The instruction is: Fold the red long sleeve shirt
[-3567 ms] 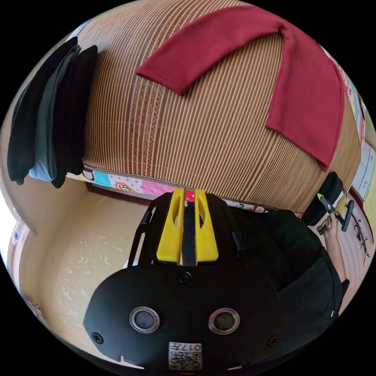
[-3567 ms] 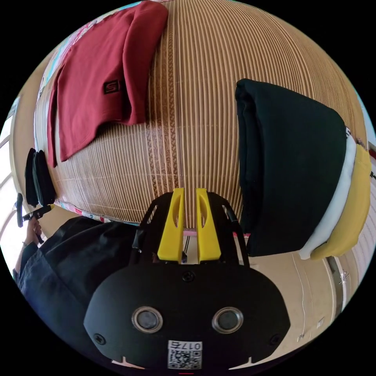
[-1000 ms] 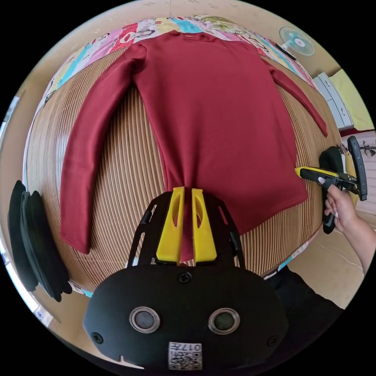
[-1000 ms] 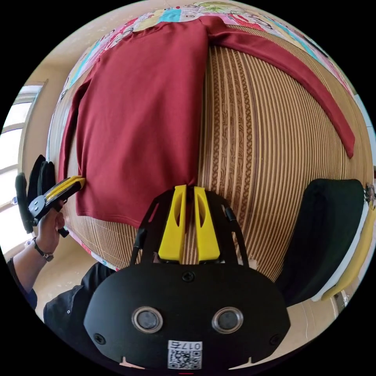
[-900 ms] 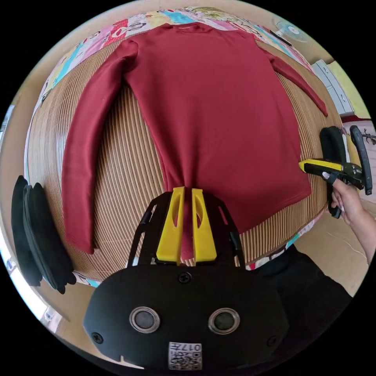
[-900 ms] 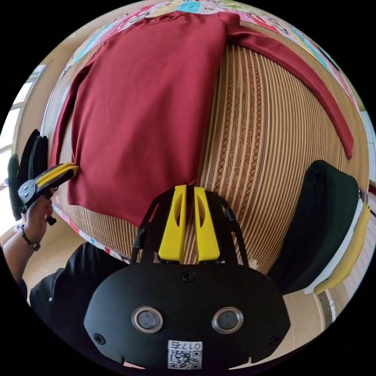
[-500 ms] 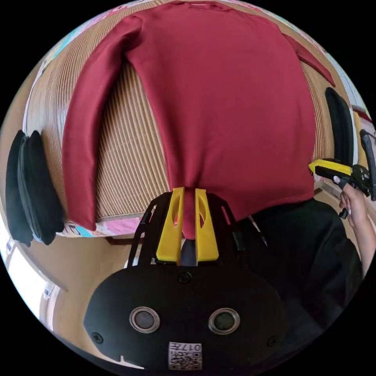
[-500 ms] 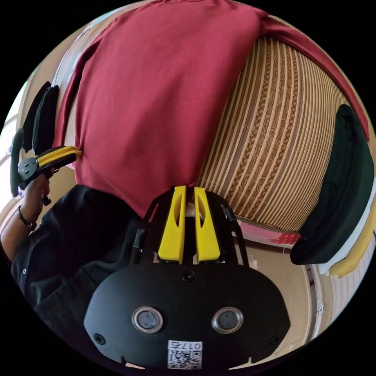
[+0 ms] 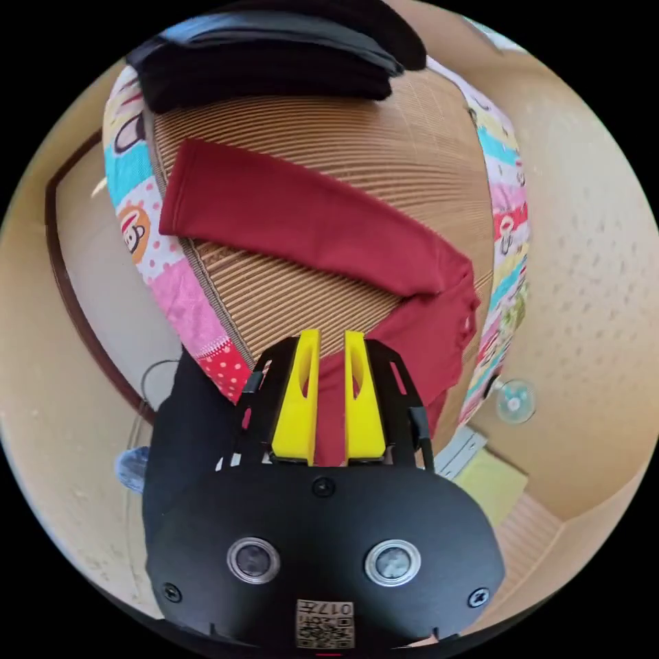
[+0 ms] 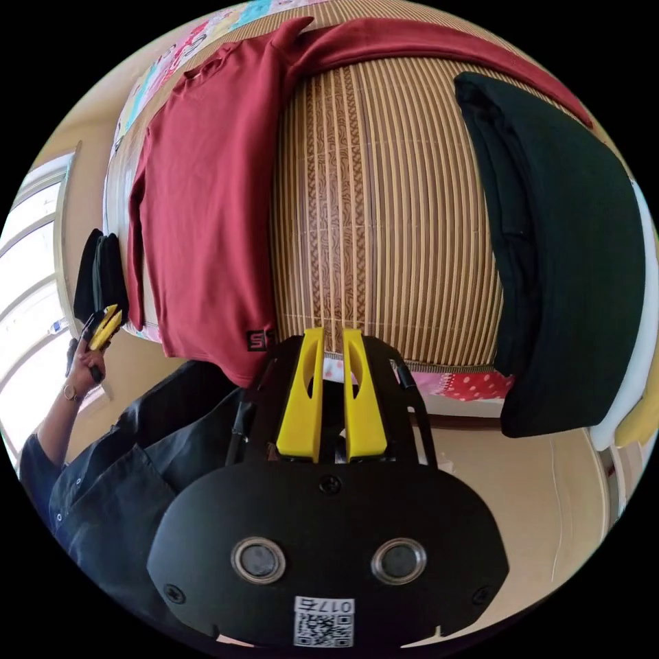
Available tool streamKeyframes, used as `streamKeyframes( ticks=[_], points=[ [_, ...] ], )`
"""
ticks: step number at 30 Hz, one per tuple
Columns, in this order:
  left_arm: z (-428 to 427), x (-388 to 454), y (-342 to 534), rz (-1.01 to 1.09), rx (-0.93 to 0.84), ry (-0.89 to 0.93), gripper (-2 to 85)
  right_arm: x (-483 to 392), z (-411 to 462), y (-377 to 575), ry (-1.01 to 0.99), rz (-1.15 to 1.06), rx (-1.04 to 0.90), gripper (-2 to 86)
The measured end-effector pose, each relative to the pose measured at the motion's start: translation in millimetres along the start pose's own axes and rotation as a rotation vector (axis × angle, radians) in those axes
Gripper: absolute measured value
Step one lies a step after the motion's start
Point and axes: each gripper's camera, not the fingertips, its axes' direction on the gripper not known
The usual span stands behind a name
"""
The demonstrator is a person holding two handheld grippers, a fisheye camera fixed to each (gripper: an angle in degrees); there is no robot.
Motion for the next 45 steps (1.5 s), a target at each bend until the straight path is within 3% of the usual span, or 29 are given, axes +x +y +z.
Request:
streamKeyframes(
  ticks=[3, 7, 13, 17, 24, 27, 31, 35, 39, 45],
  points=[
    [-20, -28, -18, -0.146, 0.084, 0.138, 6.4, -7, 12, -1, -0.015, 0.011, -0.011, 3.1],
    [-40, -53, -42, -0.209, 0.128, 0.139, 7.8, -26, 31, -7, 0.035, 0.017, -0.069, 2.9],
    [-59, -94, -81, -0.312, 0.132, 0.035, 9.5, -63, 36, -15, 0.042, 0.099, -0.068, 2.7],
    [-53, -105, -103, -0.334, 0.043, -0.024, 6.5, -102, 44, -22, 0.066, 0.143, -0.072, 2.7],
    [-58, -63, -102, -0.011, -0.074, -0.245, 7.2, -188, 63, -37, 0.088, 0.06, -0.072, 3.5],
    [-79, -51, -86, 0.166, -0.023, -0.331, 8.2, -227, 70, -44, 0.114, -0.029, -0.083, 4.1],
    [-102, -70, -70, 0.157, 0.077, -0.373, 8.9, -263, 78, -47, 0.198, -0.143, -0.124, 5.3],
    [-73, -84, -79, 0.136, -0.01, -0.281, 10.4, -261, 81, -44, 0.184, -0.151, -0.157, 6.2],
    [-50, -63, -77, 0.089, -0.056, -0.457, 10.6, -243, 79, -37, 0.198, -0.102, -0.173, 6.3],
    [-65, -80, -71, 0.198, -0.162, -0.481, 6.6, -211, 70, -17, 0.138, -0.016, -0.118, 6.1]
  ],
)
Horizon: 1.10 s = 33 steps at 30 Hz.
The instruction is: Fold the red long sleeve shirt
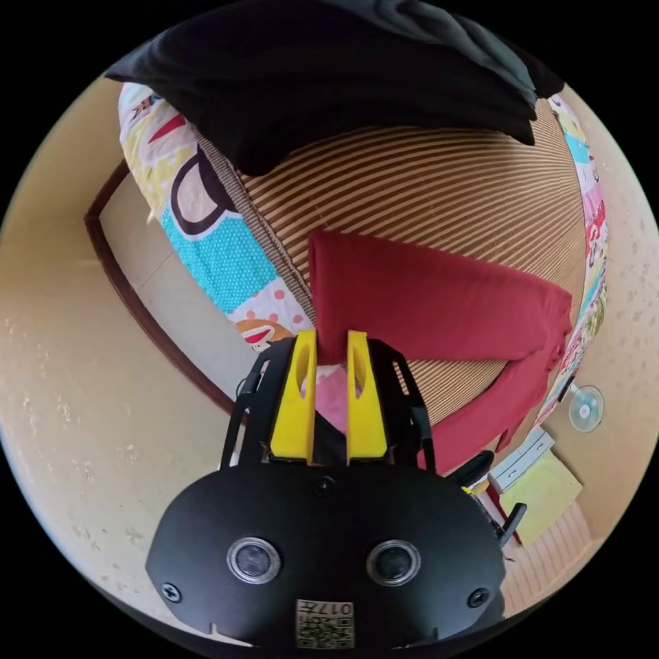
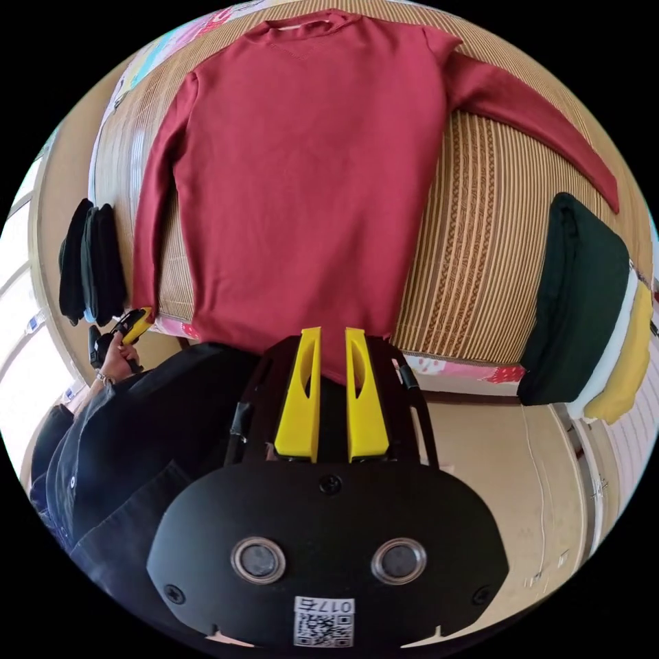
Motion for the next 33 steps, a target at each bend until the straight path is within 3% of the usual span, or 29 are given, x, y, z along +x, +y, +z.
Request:
streamKeyframes(
  ticks=[6, 10, 12, 17, 20, 22, 24, 26, 29, 33],
  points=[
    [-48, 4, 55, 0.191, 0.135, 0.061, 4.8, 16, 11, 21, -0.1, 0.007, 0.074, 6.2],
    [-98, 43, 79, 0.316, 0.235, 0.144, 4.5, 4, 0, 35, -0.157, -0.118, 0.201, 7.9],
    [-136, 88, 93, 0.447, 0.316, 0.214, 4.4, -18, -16, 42, -0.161, -0.259, 0.283, 9.5],
    [-194, 182, 145, 0.714, 0.42, 0.364, 4.5, -150, -85, 84, 0.047, -0.826, 0.585, 15.9],
    [-197, 233, 174, 0.833, 0.33, 0.393, 4.5, -222, -110, 109, 0.046, -1.091, 0.692, 18.8],
    [-203, 249, 195, 0.873, 0.36, 0.418, 4.5, -257, -114, 115, 0.073, -1.194, 0.723, 18.5],
    [-220, 257, 217, 0.866, 0.477, 0.351, 4.7, -279, -112, 110, 0.17, -1.2, 0.764, 15.4],
    [-233, 256, 224, 0.887, 0.532, 0.391, 5.2, -270, -136, 106, 0.173, -1.068, 0.952, 5.4],
    [-233, 255, 222, 0.993, 0.51, 0.49, 6.5, -218, -189, 92, -0.056, -1.003, 1.015, 4.3],
    [-161, 264, 201, 0.999, 0.438, 0.312, 6.6, -82, -237, 75, -0.343, -0.777, 1.196, 3.8]
  ],
)
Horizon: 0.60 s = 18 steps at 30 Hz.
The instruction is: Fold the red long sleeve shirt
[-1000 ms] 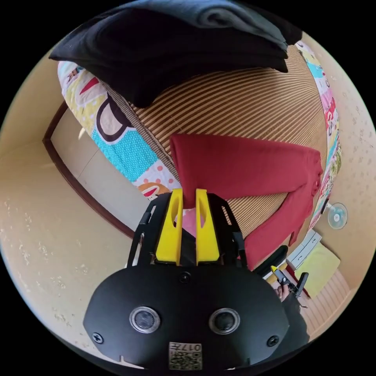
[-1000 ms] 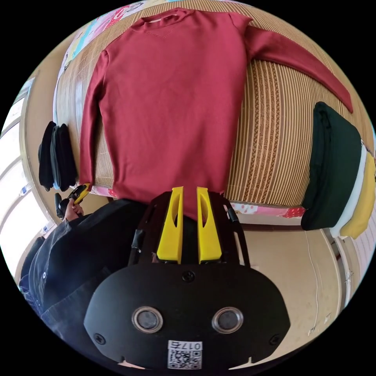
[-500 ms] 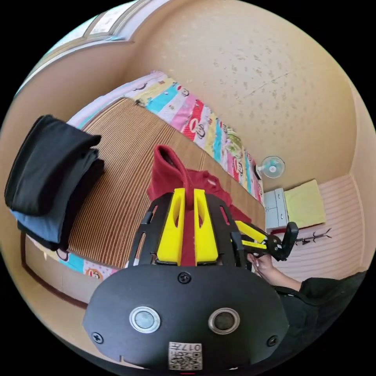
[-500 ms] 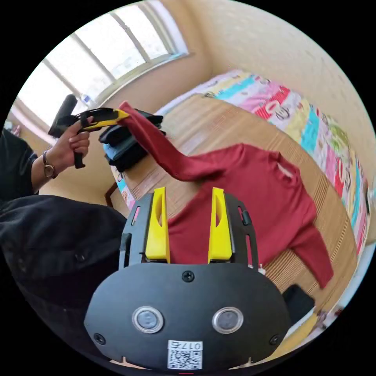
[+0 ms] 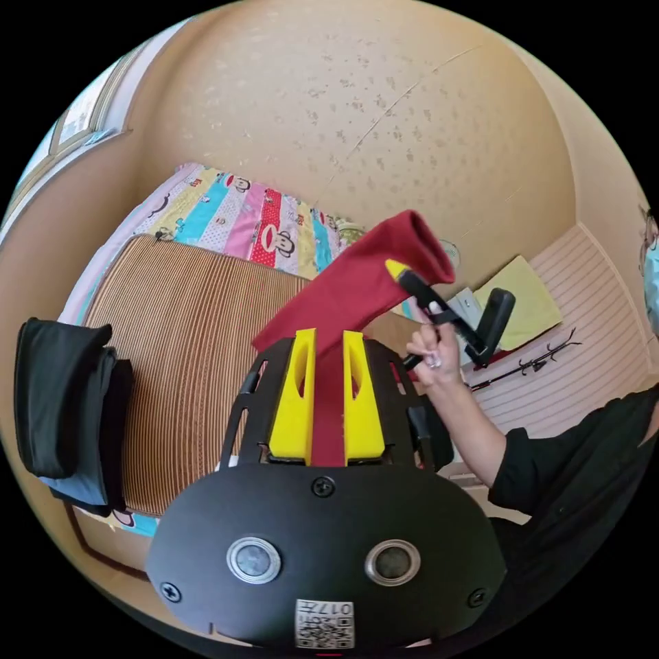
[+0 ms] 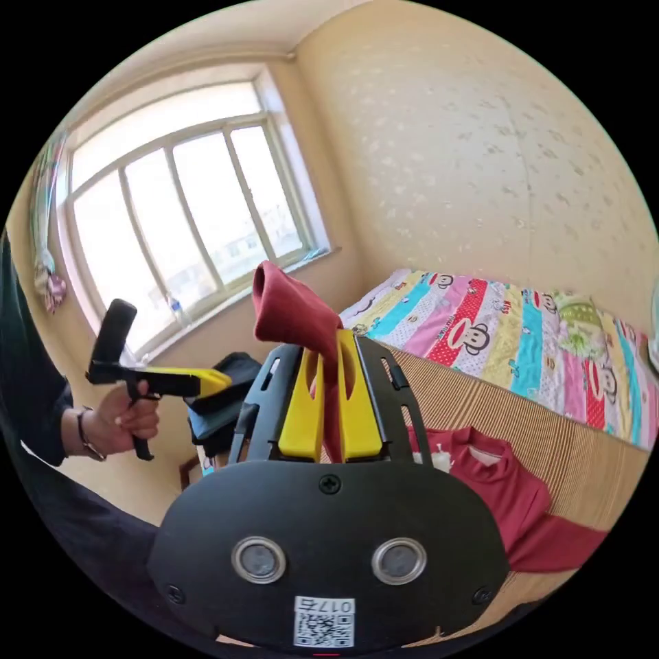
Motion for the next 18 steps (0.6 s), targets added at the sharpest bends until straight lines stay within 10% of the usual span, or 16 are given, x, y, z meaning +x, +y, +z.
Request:
streamKeyframes(
  ticks=[8, 12, 18],
  points=[
    [211, -55, 34, -0.15, -0.196, 0.022, 7.1, 265, -99, 190, 0.373, 0.577, 0.03, 2.0],
    [254, -76, -6, -0.236, -0.053, -0.081, 10.3, 328, -93, 270, 0.321, 0.763, -0.162, 3.7],
    [314, -92, -56, -0.242, -0.127, -0.11, 9.9, 338, -155, 299, 0.181, 0.867, 0.101, 9.6]
  ],
)
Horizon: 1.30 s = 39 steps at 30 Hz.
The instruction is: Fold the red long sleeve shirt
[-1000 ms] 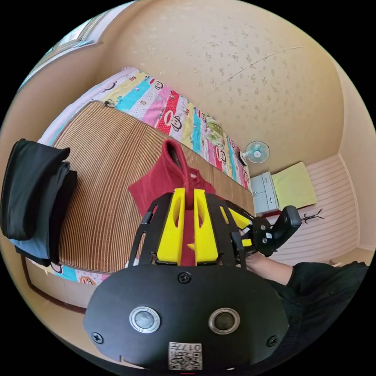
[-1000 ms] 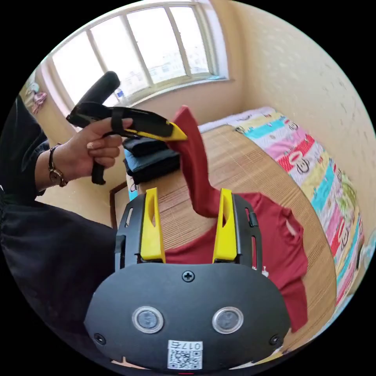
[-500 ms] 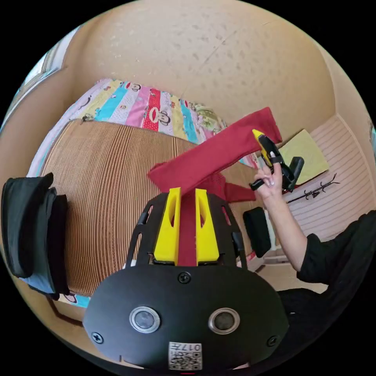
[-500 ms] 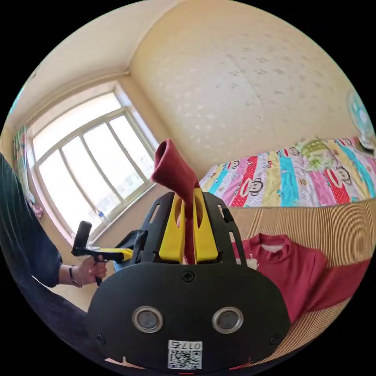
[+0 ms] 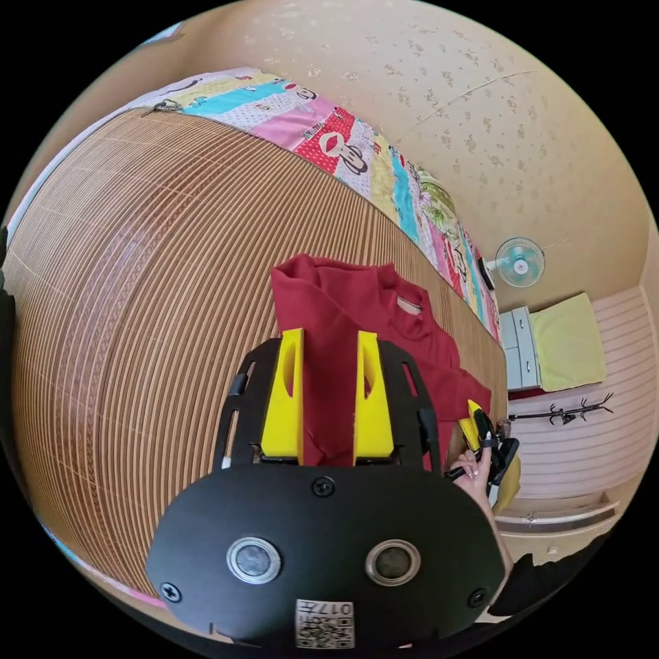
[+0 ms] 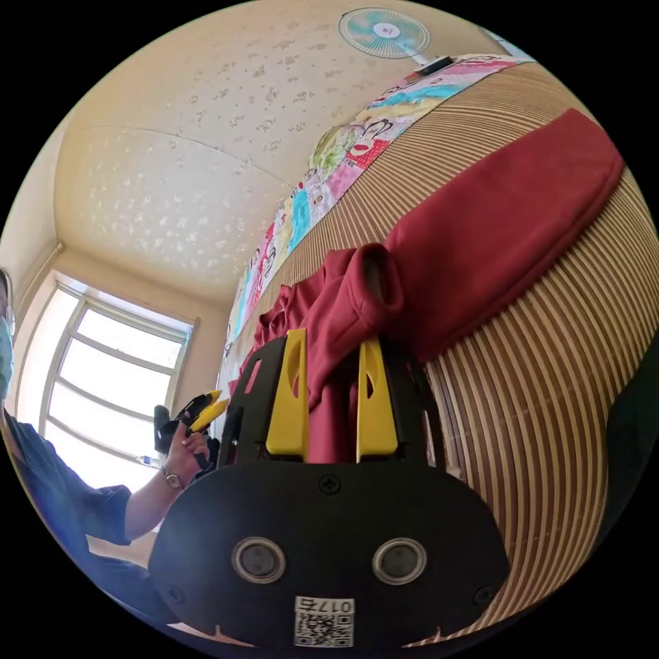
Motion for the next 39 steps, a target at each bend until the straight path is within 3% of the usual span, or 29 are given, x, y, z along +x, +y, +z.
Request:
streamKeyframes(
  ticks=[4, 8, 12, 16, 21, 25, 30, 32, 37, 39],
  points=[
    [4, 0, -20, 0.029, -0.066, -0.081, 4.7, 7, -13, -13, -0.025, 0.043, 0.052, 6.6],
    [-35, -29, -44, 0.184, -0.009, 0.232, 1.2, -15, -16, -29, -0.115, -0.004, 0.097, 3.9],
    [-47, -127, -66, 0.039, 0.039, 0.444, 0.7, -57, -9, -42, -0.185, -0.124, 0.096, 3.6],
    [-19, -170, -74, -0.041, -0.057, 0.37, 3.7, -55, 40, -53, 0.051, -0.047, -0.073, 4.2],
    [-41, -176, -67, -0.153, 0.097, 0.365, 10.9, -54, 36, -63, 0.004, 0.019, -0.088, 6.6],
    [-69, -160, -47, -0.168, 0.184, 0.295, 10.8, -55, -29, -78, 0.08, 0.093, 0.074, 8.8],
    [-63, -92, -26, 0.092, -0.023, 0.27, 10.1, 4, -122, -125, 0.287, 0.426, 0.356, 10.1],
    [-57, -81, -15, 0.103, -0.066, 0.283, 10.0, 32, -149, -155, 0.342, 0.509, 0.478, 10.0],
    [-26, -53, 2, 0.093, -0.183, 0.37, 10.0, 67, -150, -207, 0.618, 0.664, 0.368, 9.4],
    [-16, -38, 1, 0.109, -0.195, 0.399, 10.0, 70, -150, -210, 0.588, 0.657, 0.397, 9.1]
  ],
)
